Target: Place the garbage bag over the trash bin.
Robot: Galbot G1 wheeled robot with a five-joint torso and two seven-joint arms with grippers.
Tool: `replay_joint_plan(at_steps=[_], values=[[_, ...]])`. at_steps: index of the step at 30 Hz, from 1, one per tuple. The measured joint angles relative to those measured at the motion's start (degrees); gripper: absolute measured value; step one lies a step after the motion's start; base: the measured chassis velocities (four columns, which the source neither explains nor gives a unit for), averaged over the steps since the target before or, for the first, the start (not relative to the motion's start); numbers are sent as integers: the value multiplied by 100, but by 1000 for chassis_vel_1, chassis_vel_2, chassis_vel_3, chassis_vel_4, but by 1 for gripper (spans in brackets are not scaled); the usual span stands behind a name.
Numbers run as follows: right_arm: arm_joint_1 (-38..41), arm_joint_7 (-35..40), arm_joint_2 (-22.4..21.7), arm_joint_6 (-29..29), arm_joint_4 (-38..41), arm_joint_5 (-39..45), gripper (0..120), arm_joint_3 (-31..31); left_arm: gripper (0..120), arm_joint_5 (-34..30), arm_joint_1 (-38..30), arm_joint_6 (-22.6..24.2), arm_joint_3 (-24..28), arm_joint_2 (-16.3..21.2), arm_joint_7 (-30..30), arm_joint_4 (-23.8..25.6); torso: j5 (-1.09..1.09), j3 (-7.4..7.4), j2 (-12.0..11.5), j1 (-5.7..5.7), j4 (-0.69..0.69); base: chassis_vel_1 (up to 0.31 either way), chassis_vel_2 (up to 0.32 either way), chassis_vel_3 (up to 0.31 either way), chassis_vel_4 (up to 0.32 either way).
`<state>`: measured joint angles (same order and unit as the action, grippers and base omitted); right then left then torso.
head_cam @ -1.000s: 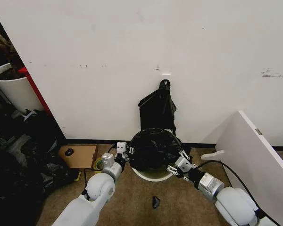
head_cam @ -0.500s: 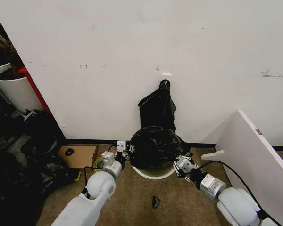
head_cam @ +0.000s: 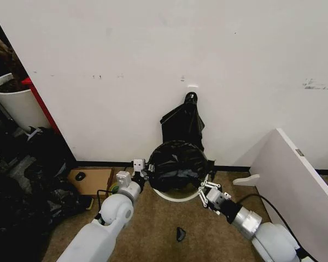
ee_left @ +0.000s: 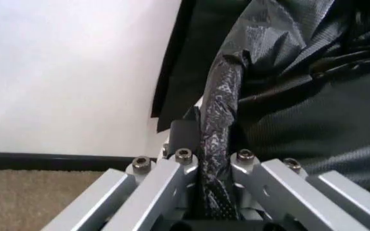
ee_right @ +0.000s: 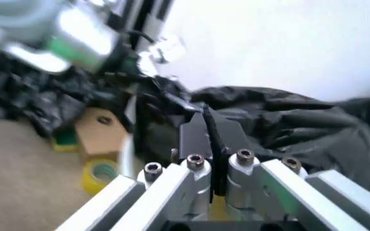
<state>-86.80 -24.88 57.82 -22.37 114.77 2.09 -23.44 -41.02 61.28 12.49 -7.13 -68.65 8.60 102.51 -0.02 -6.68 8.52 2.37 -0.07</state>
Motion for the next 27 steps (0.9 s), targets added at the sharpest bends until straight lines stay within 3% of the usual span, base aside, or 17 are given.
replay_joint_plan(at_steps=[6, 14, 21, 27], values=[[-64, -395, 62, -684, -367, 186, 0, -89, 1, -425, -87, 104, -60, 7, 23, 7, 0, 0, 0, 0, -1, 0, 0, 0, 0], [-16, -574, 136, -1072, -851, 250, 0, -105, 1, -928, -123, 352, -118, 26, 80, 201, 0, 0, 0, 0, 0, 0, 0, 0, 0], [189, -1187, 174, -1597, -1416, 134, 0, -175, 1, -1625, -154, 698, -309, 18, 481, 535, 0, 0, 0, 0, 0, 0, 0, 0, 0], [435, -900, 238, -1831, -1845, -446, 0, -217, 1, -2132, -61, 1189, -366, 92, 863, 962, 0, 0, 0, 0, 0, 0, 0, 0, 0]])
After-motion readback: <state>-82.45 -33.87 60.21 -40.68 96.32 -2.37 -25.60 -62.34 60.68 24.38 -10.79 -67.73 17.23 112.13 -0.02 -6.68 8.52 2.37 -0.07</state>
